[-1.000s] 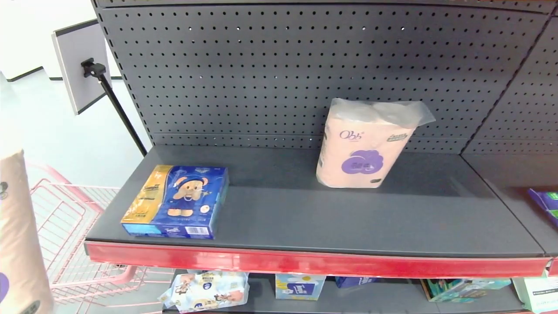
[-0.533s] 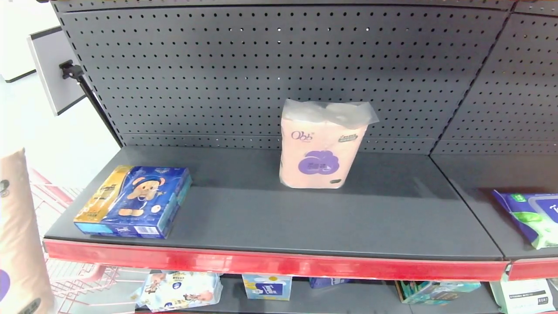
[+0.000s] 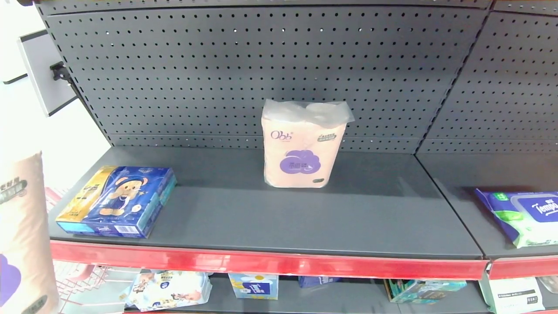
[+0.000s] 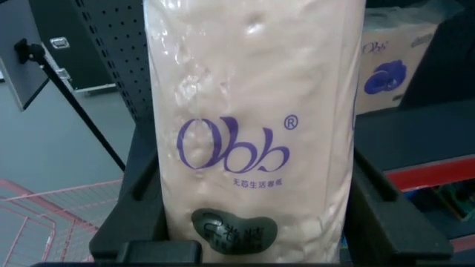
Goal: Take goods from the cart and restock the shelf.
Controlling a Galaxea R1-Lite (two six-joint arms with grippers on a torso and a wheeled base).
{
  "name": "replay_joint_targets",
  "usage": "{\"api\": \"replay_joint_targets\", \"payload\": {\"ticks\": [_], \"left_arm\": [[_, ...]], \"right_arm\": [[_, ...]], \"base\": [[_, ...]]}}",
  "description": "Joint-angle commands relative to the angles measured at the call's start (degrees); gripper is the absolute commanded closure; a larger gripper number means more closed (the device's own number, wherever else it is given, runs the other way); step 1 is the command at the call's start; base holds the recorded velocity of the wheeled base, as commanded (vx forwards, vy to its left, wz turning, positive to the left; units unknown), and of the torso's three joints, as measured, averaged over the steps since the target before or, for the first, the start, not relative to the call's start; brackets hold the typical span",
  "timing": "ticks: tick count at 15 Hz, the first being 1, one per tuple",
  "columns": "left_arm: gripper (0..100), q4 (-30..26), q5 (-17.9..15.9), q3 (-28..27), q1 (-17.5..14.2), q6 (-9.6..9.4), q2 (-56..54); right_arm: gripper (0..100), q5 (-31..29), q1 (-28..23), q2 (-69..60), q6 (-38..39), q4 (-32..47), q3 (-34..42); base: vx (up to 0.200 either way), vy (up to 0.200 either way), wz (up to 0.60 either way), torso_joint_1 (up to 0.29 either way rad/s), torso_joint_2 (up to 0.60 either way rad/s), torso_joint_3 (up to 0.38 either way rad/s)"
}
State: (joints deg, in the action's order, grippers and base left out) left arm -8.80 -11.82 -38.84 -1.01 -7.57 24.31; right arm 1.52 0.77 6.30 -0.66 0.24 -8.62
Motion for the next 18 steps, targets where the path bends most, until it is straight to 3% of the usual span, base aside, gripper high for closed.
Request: {"api": "replay_joint_targets", "payload": {"ticks": [1,4,7,8,10,14,18], "left_arm": [[100,3.4,2.2,-0.4,-0.5,0.01,4.5],[100,7.7,4.4,-0.4,-0.5,0.28,9.0],[100,7.5,2.2,1.0,0.5,0.36,9.2],[100,7.5,0.2,1.2,0.6,0.36,9.1],[100,7.6,-1.2,1.2,0.7,0.36,9.5],[100,7.7,-1.0,1.0,0.7,0.36,9.4],[100,7.7,-0.4,1.1,0.7,0.36,9.4]], "right_arm": [[0,5.7,4.5,29.6,-5.2,-0.2,-17.0],[0,8.1,5.0,51.1,-7.5,-12.9,-19.4],[0,22.2,5.8,70.0,-9.4,-27.4,-24.0],[0,30.2,6.6,77.3,-12.0,-34.0,-27.1],[0,35.3,8.9,84.7,-14.3,-35.1,-34.3],[0,37.1,13.8,93.1,-14.3,-35.3,-43.1],[0,40.7,15.9,95.9,-14.3,-35.2,-46.0]], "base": [[0.0,0.0,0.0,0.0,0.0,0.0],[0.0,0.0,0.0,0.0,0.0,0.0],[0.0,0.0,0.0,0.0,0.0,0.0],[0.0,0.0,0.0,0.0,0.0,0.0],[0.0,0.0,0.0,0.0,0.0,0.0],[0.0,0.0,0.0,0.0,0.0,0.0],[0.0,0.0,0.0,0.0,0.0,0.0]]}}
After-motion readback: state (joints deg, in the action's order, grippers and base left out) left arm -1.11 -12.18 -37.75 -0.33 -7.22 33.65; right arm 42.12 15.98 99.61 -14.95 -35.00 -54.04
